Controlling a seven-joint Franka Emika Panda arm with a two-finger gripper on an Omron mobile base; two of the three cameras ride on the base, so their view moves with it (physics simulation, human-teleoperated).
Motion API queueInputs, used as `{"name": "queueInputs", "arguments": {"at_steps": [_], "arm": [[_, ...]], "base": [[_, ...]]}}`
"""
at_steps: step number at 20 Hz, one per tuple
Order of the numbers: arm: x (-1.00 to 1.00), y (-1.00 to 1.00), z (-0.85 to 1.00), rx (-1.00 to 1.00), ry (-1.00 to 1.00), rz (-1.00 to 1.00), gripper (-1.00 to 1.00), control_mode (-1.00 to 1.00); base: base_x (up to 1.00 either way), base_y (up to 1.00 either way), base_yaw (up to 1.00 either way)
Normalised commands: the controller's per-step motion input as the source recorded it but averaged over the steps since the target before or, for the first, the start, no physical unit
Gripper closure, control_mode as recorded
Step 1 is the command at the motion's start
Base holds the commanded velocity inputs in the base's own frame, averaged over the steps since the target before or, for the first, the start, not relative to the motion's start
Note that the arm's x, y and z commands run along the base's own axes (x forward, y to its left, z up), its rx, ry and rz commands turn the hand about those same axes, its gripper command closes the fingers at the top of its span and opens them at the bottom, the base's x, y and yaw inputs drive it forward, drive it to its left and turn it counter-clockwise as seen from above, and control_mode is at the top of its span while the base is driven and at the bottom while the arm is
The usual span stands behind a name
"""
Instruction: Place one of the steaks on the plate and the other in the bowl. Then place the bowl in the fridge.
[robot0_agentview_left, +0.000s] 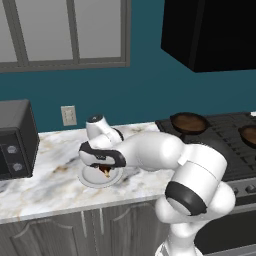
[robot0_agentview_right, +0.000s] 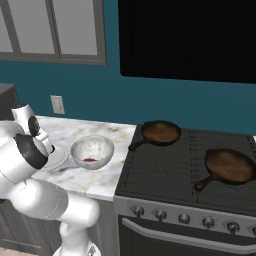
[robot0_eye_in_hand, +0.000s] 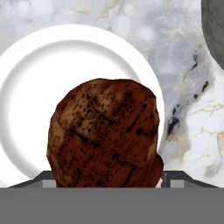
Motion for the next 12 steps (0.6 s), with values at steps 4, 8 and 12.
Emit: {"name": "queueInputs", "arguments": {"at_steps": [4,8,12], "arm": [[-0.04,-0.25,-0.39,0.0,-0.01,0.0,1.0,-1.0],[0.0,-0.07,-0.39,0.0,-0.06,0.0,1.0,-1.0],[0.03,0.0,-0.05,0.0,0.0,0.0,1.0,-1.0]], "base": [[0.0,0.0,0.0],[0.0,0.0,0.0],[0.0,0.0,0.0]]}}
